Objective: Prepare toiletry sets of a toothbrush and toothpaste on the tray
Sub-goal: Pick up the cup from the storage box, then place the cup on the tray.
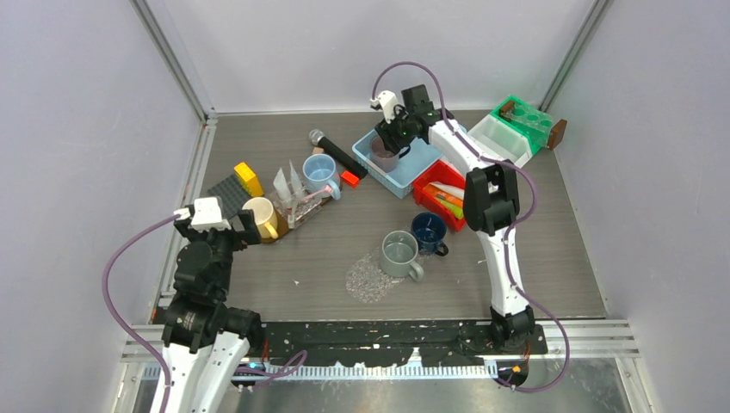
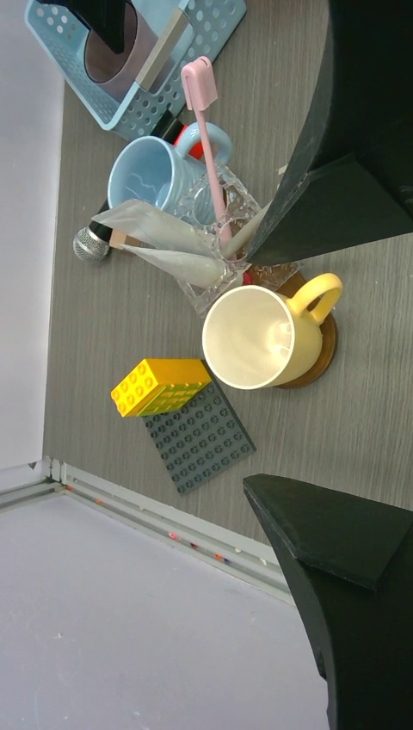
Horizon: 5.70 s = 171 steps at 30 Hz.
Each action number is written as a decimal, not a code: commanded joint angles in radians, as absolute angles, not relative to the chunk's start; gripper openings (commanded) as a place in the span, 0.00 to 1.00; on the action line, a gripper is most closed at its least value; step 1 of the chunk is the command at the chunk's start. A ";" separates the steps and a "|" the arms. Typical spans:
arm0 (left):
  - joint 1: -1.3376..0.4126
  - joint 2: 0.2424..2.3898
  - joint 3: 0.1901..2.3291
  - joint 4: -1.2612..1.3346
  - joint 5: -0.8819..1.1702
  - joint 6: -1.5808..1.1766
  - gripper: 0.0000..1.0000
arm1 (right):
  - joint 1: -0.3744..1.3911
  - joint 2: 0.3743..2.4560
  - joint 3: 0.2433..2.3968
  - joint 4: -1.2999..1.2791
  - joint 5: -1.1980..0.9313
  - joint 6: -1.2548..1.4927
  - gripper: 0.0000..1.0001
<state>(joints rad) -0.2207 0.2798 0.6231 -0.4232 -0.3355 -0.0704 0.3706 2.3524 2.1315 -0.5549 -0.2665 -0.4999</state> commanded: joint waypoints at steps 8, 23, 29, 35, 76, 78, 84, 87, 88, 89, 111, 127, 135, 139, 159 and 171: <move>-0.227 0.291 0.620 -0.389 -0.315 -0.066 0.95 | 0.381 2.408 2.231 -0.470 -0.293 -0.563 0.56; -0.230 0.265 0.620 -0.390 -0.311 -0.064 0.95 | 0.385 2.224 2.123 -0.472 -0.186 -0.543 0.00; -0.232 0.240 0.621 -0.391 -0.313 -0.066 0.95 | 0.388 2.115 2.111 -0.500 -0.106 -0.425 0.00; -0.233 0.209 0.621 -0.394 -0.318 -0.069 0.95 | 0.404 1.989 2.065 -0.536 -0.015 -0.222 0.00; -0.324 0.788 1.086 -0.675 0.136 -0.680 0.86 | 1.061 1.518 1.540 -0.511 0.752 0.507 0.00; -0.392 0.809 1.090 -0.657 0.071 -0.698 0.84 | 1.070 1.505 1.524 -0.494 0.766 0.520 0.00; -0.651 0.920 1.139 -0.633 -0.216 -0.683 0.83 | 1.096 1.487 1.491 -0.470 0.809 0.532 0.00; -0.731 0.978 1.156 -0.613 -0.312 -0.671 0.82 | 1.102 1.479 1.474 -0.474 0.820 0.552 0.00; -0.748 1.000 1.164 -0.611 -0.335 -0.664 0.81 | 1.106 1.476 1.469 -0.475 0.822 0.557 0.00; -0.772 1.023 1.171 -0.610 -0.365 -0.657 0.81 | 1.109 1.475 1.468 -0.482 0.822 0.567 0.00; -0.887 1.223 1.210 -0.553 -0.501 -0.620 0.00 | 1.116 1.335 1.268 -0.404 0.783 0.648 0.15; -0.925 1.309 1.301 -0.869 -0.360 -0.641 0.00 | 1.115 0.898 0.906 -0.110 0.937 0.320 0.73; -1.032 1.328 1.206 -0.836 -0.408 -0.699 0.00 | 1.114 0.733 0.723 0.012 1.085 0.126 0.87; -1.076 1.349 1.152 -0.780 -0.442 -0.731 0.00 | 1.115 0.672 0.650 0.109 1.146 0.045 0.88; -1.134 1.434 1.004 -0.617 -0.489 -0.849 0.03 | 1.115 0.610 0.582 0.191 1.182 -0.034 0.89; -1.136 1.432 0.983 -0.593 -0.457 -0.877 0.12 | 1.115 0.620 0.580 0.189 1.177 -0.034 0.89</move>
